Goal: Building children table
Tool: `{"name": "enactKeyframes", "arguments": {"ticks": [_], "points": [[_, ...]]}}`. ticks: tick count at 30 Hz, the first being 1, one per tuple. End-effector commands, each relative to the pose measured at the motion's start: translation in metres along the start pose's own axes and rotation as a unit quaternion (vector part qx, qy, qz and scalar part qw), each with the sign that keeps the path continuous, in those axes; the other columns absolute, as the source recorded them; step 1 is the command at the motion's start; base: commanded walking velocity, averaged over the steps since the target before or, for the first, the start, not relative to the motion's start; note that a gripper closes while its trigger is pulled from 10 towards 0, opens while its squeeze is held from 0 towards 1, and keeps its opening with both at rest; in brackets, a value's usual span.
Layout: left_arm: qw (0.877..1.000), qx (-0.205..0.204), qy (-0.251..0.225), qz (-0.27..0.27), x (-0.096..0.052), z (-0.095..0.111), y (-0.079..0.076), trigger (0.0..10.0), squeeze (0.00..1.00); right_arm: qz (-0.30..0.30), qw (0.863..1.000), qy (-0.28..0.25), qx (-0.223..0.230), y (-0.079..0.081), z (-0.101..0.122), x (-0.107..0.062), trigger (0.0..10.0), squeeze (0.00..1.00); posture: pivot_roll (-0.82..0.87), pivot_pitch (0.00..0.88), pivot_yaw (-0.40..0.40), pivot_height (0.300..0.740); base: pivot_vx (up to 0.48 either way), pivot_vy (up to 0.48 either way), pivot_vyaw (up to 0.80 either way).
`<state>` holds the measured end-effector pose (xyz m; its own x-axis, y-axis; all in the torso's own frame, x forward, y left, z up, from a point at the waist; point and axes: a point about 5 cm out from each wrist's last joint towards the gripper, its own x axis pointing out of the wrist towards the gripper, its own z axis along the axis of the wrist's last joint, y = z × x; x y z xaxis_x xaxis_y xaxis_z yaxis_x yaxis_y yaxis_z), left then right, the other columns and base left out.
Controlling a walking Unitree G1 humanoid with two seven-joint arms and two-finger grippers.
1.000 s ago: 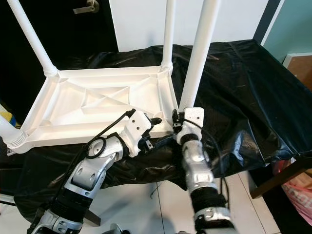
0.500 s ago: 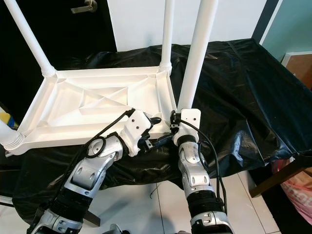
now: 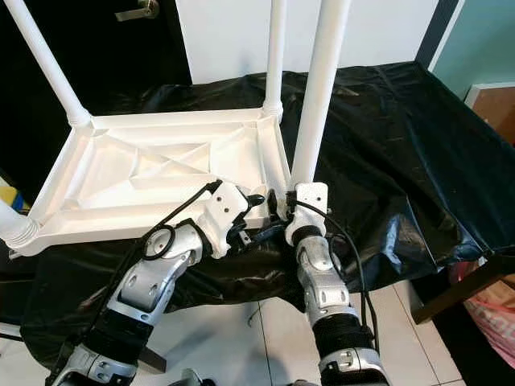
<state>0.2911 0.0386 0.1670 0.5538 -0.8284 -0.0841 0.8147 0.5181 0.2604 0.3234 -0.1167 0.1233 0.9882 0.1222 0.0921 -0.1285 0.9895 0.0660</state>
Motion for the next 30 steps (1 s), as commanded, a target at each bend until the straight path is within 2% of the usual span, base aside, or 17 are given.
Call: {"name": "enactKeyframes", "arguments": {"ticks": [1,2,3,5,9,11,15,18,23,25,26,27,28,29,30], "points": [[0.999,0.008,0.008,0.042,-0.001,-0.002,0.003,10.0,0.0,0.027,1.0,-0.005,-0.004,-0.007,0.002,-0.004,10.0,1.0,-0.03,0.067,0.005,0.74,0.0,0.0,0.0],[0.999,0.008,0.008,0.042,-0.001,-0.002,0.003,10.0,0.0,0.027,1.0,-0.005,-0.004,-0.007,0.002,-0.004,10.0,1.0,-0.03,0.067,0.005,0.74,0.0,0.0,0.0],[0.999,0.009,0.01,0.043,-0.003,-0.004,0.003,10.0,0.0,0.044,0.999,-0.011,-0.012,-0.014,0.003,-0.007,10.0,0.0,-0.03,0.067,0.005,0.74,0.0,0.0,0.0],[0.999,0.008,0.014,0.045,-0.005,-0.006,0.004,10.0,0.0,0.087,0.996,-0.015,-0.03,-0.027,0.005,-0.011,10.0,0.0,-0.04,0.067,0.011,0.74,0.0,0.0,0.0],[0.999,0.008,0.015,0.045,-0.005,-0.007,0.004,10.0,0.0,0.104,0.994,-0.015,-0.039,-0.031,0.006,-0.012,10.0,0.0,-0.04,0.067,0.011,0.74,0.0,0.0,0.0],[0.999,0.011,0.016,0.039,-0.005,-0.008,0.004,10.0,0.0,0.138,0.989,-0.016,-0.058,-0.035,0.008,-0.01,10.0,0.0,-0.05,0.062,0.025,0.74,0.0,0.0,0.0],[0.999,0.014,0.018,0.034,-0.005,-0.009,0.003,10.0,0.0,0.157,0.985,-0.018,-0.068,-0.036,0.01,-0.006,10.0,0.0,-0.05,0.06,0.029,0.74,0.0,0.0,0.0],[0.999,0.021,0.02,0.024,-0.004,-0.009,0.002,10.0,0.0,0.201,0.975,-0.015,-0.091,-0.034,0.015,0.005,10.0,0.0,-0.05,0.053,0.035,0.74,0.0,0.0,0.0],[0.999,0.024,0.02,0.021,-0.003,-0.009,0.002,10.0,0.0,0.219,0.971,-0.011,-0.098,-0.033,0.016,0.009,10.0,0.0,-0.05,0.053,0.035,0.74,0.0,0.0,0.0],[0.999,0.034,0.023,0.021,-0.003,-0.01,0.0,10.0,0.0,0.25,0.962,0.007,-0.11,-0.03,0.013,0.016,10.0,0.0,-0.03,0.043,0.028,0.74,0.0,0.0,0.0],[0.999,0.034,0.023,0.021,-0.003,-0.01,0.0,10.0,0.0,0.25,0.962,0.007,-0.11,-0.03,0.013,0.016,10.0,0.0,-0.03,0.043,0.028,0.74,0.0,0.0,0.0],[0.999,0.036,0.025,0.022,-0.003,-0.01,-0.001,10.0,0.0,0.26,0.959,0.016,-0.112,-0.029,0.011,0.017,8.2,0.0,-0.03,0.042,0.023,0.74,0.0,0.0,0.0],[0.999,0.036,0.025,0.022,-0.003,-0.01,-0.001,10.0,0.0,0.26,0.959,0.016,-0.112,-0.029,0.011,0.017,8.2,0.0,-0.03,0.042,0.023,0.74,0.0,0.0,0.0],[0.999,0.038,0.026,0.023,-0.004,-0.011,-0.001,10.0,0.0,0.262,0.958,0.022,-0.115,-0.03,0.009,0.018,1.6,0.0,-0.02,0.04,0.017,0.74,0.0,0.0,0.0],[0.999,0.039,0.028,0.025,-0.004,-0.011,-0.001,10.0,0.0,0.264,0.957,0.028,-0.114,-0.031,0.007,0.018,0.0,0.0,-0.02,0.04,0.017,0.74,0.0,0.0,0.0]]}}
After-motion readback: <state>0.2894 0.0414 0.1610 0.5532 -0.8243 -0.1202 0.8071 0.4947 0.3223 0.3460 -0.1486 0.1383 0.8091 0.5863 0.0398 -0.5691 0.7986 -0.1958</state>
